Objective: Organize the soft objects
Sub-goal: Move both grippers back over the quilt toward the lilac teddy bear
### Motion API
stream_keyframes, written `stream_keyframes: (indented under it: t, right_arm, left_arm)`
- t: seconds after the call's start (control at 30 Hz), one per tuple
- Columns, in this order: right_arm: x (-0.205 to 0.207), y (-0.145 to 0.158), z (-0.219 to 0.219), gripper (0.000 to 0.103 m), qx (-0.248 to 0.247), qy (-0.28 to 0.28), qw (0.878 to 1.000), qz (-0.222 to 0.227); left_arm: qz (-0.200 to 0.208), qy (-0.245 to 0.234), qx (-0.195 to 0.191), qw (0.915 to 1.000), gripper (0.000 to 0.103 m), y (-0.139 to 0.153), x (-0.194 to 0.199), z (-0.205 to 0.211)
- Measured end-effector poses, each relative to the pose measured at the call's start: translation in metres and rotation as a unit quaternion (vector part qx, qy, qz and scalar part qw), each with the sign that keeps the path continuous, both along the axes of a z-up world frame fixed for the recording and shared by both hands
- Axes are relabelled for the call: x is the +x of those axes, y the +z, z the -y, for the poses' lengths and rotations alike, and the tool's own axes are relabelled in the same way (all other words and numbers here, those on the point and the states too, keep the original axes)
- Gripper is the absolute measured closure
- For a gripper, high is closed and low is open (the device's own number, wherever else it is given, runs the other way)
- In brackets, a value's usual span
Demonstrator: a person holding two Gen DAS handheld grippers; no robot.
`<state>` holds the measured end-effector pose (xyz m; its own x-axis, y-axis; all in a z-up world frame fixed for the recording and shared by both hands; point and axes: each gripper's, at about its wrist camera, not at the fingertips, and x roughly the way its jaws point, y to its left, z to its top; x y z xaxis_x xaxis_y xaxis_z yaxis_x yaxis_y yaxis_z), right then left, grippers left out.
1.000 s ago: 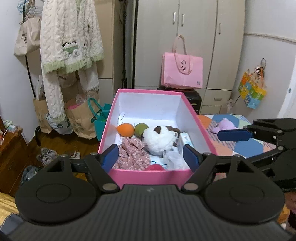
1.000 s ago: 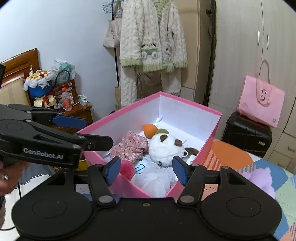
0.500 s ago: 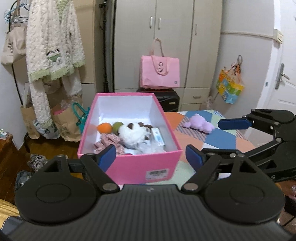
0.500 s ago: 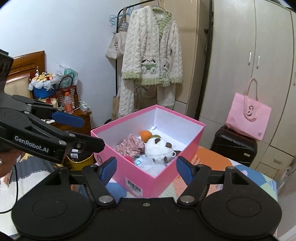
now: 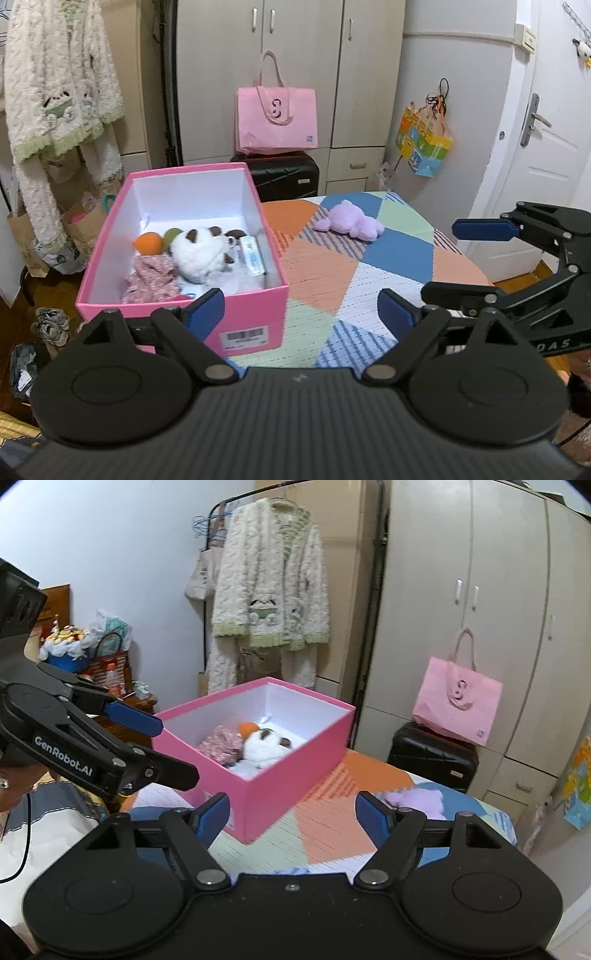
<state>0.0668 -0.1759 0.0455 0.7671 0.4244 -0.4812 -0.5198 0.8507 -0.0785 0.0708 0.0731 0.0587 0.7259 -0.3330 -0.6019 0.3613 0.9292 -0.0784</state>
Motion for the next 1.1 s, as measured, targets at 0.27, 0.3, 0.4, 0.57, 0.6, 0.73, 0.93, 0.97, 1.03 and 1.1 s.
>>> stream_keyframes:
  t: [0.27,0.3,0.4,0.57,0.6,0.73,0.93,0.97,1.03,1.1]
  right_arm:
    - [0.012,-0.014,0.040,0.023,0.017,-0.024,1.000,-0.001]
    - [0.015,-0.016,0.044,0.023,0.020,-0.025,0.999,-0.002]
    - [0.027,-0.023,0.057,0.023,0.028,-0.033,0.999,-0.008]
    - [0.047,-0.035,0.077,0.023,0.043,-0.042,0.998,-0.008]
    - [0.052,-0.038,0.082,0.023,0.047,-0.043,0.998,-0.008]
    - [0.073,-0.051,0.097,0.022,0.059,-0.047,0.997,-0.013]
    - [0.111,-0.074,0.112,0.022,0.065,-0.055,0.996,-0.022]
    - [0.116,-0.077,0.113,0.022,0.065,-0.054,0.996,-0.022]
    - [0.129,-0.085,0.113,0.022,0.055,-0.053,0.997,-0.022]
    - [0.142,-0.093,0.110,0.022,0.037,-0.049,0.998,-0.019]
  left_arm:
    - [-0.038,-0.022,0.011,0.9990,0.012,-0.010,0.032,0.040]
    - [-0.044,-0.021,0.017,0.9987,0.012,-0.012,0.038,0.047]
    - [-0.045,-0.013,0.024,0.9986,0.012,-0.014,0.050,0.061]
    - [-0.044,-0.022,0.007,0.9988,0.012,-0.019,0.072,0.084]
    - [-0.045,-0.025,0.001,0.9987,0.012,-0.021,0.077,0.088]
    - [-0.049,-0.035,-0.017,0.9981,0.012,-0.030,0.099,0.106]
    - [-0.055,-0.028,-0.034,0.9975,0.012,-0.055,0.131,0.127]
    - [-0.053,-0.022,-0.033,0.9978,0.012,-0.060,0.136,0.129]
    - [-0.054,-0.014,-0.039,0.9977,0.012,-0.069,0.146,0.133]
    - [-0.063,-0.004,-0.055,0.9965,0.012,-0.079,0.159,0.135]
